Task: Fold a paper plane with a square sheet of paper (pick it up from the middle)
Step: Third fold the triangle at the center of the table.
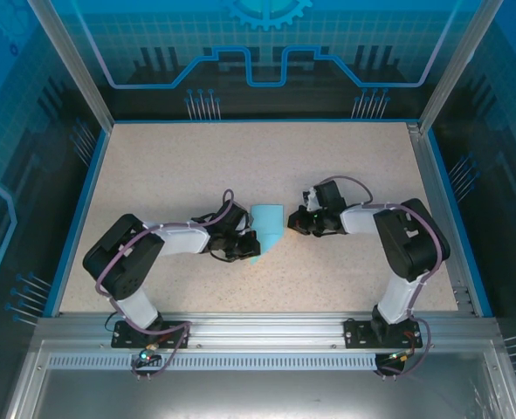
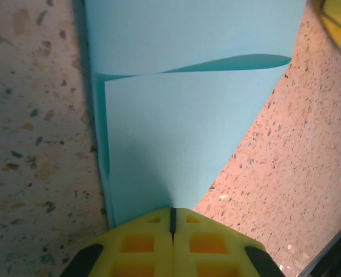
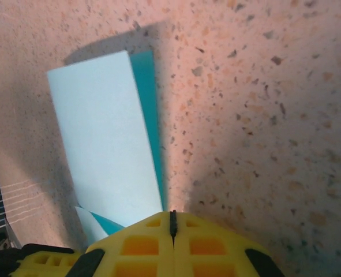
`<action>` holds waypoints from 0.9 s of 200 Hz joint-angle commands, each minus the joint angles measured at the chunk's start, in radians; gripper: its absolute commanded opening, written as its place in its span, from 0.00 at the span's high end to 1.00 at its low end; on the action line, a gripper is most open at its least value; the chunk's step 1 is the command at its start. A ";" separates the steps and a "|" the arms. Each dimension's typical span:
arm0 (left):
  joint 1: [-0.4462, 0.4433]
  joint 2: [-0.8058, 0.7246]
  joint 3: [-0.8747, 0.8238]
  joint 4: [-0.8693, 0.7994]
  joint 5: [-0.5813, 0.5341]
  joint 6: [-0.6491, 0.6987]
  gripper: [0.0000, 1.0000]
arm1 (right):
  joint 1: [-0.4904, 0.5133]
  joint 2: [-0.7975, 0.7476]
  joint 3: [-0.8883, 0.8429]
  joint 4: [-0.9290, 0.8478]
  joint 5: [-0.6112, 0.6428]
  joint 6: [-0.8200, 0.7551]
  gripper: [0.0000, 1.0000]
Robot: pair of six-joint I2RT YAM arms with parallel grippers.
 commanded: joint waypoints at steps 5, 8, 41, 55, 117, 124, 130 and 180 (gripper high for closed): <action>-0.002 -0.022 -0.005 -0.096 -0.046 0.040 0.96 | 0.004 -0.078 -0.022 -0.046 0.027 -0.011 0.98; -0.002 -0.026 -0.003 -0.098 -0.047 0.042 0.95 | 0.005 -0.081 -0.025 -0.047 0.025 -0.007 0.98; -0.002 -0.057 0.037 -0.132 -0.050 0.066 0.91 | 0.031 -0.100 -0.037 -0.049 0.023 0.014 0.93; -0.002 -0.066 0.058 -0.147 -0.048 0.077 0.90 | 0.043 -0.094 -0.035 -0.057 0.024 0.024 0.90; -0.001 -0.104 0.130 -0.211 -0.072 0.106 0.80 | 0.061 -0.086 -0.056 -0.055 0.035 0.057 0.83; 0.000 -0.099 0.142 -0.219 -0.075 0.111 0.80 | 0.061 -0.089 -0.062 -0.048 0.033 0.062 0.81; 0.001 -0.093 0.150 -0.225 -0.078 0.116 0.80 | 0.061 -0.093 -0.066 -0.044 0.028 0.067 0.81; 0.006 -0.045 0.175 -0.225 -0.103 0.118 0.79 | 0.064 -0.091 -0.069 -0.039 0.006 0.069 0.77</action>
